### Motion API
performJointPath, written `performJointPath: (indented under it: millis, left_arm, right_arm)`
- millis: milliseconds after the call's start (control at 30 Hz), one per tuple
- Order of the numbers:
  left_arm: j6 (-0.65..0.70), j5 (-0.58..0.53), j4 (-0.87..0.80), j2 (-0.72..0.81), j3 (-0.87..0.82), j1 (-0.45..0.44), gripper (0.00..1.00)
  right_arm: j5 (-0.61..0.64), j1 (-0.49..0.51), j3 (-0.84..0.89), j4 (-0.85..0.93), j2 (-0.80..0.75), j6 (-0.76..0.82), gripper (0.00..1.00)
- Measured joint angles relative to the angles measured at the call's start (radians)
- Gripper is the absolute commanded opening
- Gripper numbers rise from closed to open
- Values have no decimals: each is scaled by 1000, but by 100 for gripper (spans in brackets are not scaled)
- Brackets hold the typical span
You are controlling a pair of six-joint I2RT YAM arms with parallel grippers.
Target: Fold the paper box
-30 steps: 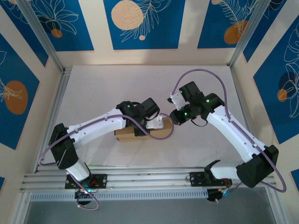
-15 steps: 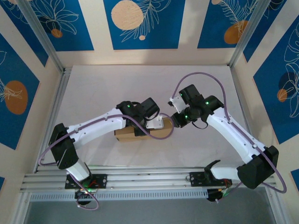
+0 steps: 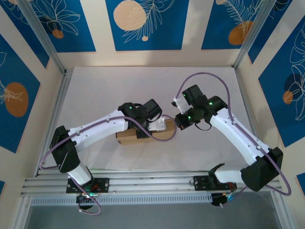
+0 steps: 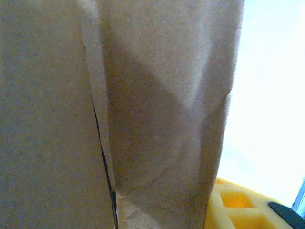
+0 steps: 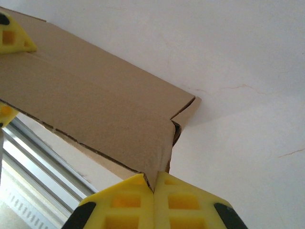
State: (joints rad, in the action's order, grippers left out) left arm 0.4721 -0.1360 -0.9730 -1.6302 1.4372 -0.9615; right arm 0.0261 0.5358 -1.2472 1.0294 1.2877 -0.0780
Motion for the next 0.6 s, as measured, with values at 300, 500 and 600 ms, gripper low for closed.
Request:
performJointPath:
  millis: [300, 500, 600]
  left_arm:
    - [-3, 1, -6, -4, 6, 2, 18]
    - [-14, 2, -13, -15, 18, 5, 18]
    - [-20, 5, -14, -16, 21, 8, 18]
  right_arm:
    - [-1, 6, -17, 4, 14, -189, 0]
    - [-8, 6, -40, 7, 42, -338, 0]
    - [2, 11, -40, -3, 43, -382, 0]
